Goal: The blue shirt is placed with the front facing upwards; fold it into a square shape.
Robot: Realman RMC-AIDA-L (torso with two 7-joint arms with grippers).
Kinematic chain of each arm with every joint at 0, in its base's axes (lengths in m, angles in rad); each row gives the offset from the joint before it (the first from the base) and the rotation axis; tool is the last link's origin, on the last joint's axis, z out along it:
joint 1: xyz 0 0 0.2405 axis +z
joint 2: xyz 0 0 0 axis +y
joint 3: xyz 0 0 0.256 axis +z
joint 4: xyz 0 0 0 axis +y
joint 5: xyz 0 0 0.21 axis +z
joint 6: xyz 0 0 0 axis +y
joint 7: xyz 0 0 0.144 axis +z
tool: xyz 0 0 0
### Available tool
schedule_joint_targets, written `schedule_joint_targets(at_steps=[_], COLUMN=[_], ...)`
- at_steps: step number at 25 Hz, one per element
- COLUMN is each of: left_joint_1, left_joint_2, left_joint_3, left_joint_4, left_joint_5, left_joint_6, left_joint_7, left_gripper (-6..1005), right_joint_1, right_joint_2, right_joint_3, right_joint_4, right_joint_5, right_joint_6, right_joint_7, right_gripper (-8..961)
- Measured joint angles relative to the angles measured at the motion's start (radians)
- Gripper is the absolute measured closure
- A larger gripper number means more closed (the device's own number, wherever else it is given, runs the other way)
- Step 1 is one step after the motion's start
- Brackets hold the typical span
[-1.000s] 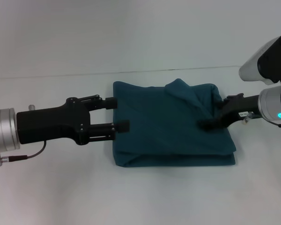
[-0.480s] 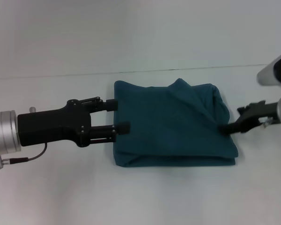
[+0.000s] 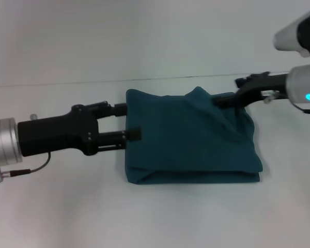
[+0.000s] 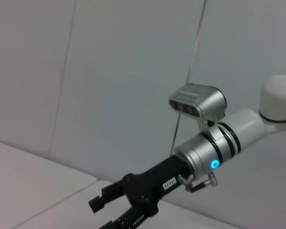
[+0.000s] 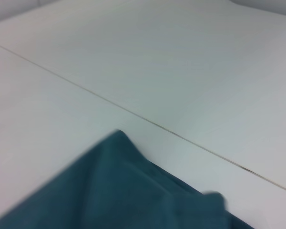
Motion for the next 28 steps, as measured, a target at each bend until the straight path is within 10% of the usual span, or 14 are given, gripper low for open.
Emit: schedule_joint_targets(at_steps=[10,21,28], left_joint_1=[0.007,0.011,0.020], left_joint_2=[0.021,0.025,0.020], left_joint_3=[-0.079,-0.081,-0.078], left_joint_4=[0.001,-0.001,-0.001], left_joint_5=[0.002,0.008,0.008], left_joint_6=[0.022,0.043,0.043], left_joint_7=[-0.021,-0.021,-0.017], left_gripper=[205,206,206], right_joint_1=[0.046,0.080,0.109], right_joint_2=[0.000,0.000,0.000], right_joint_3=[-0.013,-0.015,-0.047], right_joint_4=[0.107,0.244,0.331], right_joint_5=[0.026,0.027,0.029], right_joint_6=[0.047,0.121,0.214], right_joint_7=[0.058,0.076,0.073], right_gripper=[63,529,664])
